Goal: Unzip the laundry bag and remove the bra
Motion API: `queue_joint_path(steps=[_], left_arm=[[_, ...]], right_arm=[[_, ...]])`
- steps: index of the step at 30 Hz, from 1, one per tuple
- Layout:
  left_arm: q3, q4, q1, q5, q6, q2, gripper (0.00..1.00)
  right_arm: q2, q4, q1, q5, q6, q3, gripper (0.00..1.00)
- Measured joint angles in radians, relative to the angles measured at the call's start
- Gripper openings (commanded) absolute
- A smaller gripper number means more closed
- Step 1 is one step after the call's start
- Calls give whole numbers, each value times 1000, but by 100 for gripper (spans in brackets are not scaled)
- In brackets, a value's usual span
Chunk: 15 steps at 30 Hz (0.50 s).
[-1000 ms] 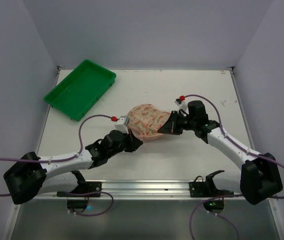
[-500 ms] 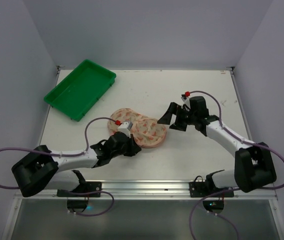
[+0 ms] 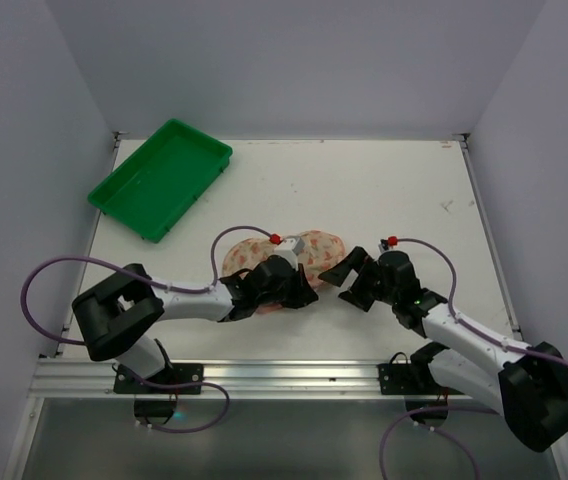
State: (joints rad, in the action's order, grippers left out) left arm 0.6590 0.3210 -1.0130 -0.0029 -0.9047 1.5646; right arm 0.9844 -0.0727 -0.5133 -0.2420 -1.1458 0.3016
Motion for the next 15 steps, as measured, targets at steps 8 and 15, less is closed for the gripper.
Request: queue_joint_path(steps=[8,15], left_arm=[[1,-1,-11,3,-3,6,0],[1,-2,-13,-4,-5,6,0]], right_arm=[[150,-162,-2,41,-67,28,89],[304,-270,-19,13,-116,32,33]])
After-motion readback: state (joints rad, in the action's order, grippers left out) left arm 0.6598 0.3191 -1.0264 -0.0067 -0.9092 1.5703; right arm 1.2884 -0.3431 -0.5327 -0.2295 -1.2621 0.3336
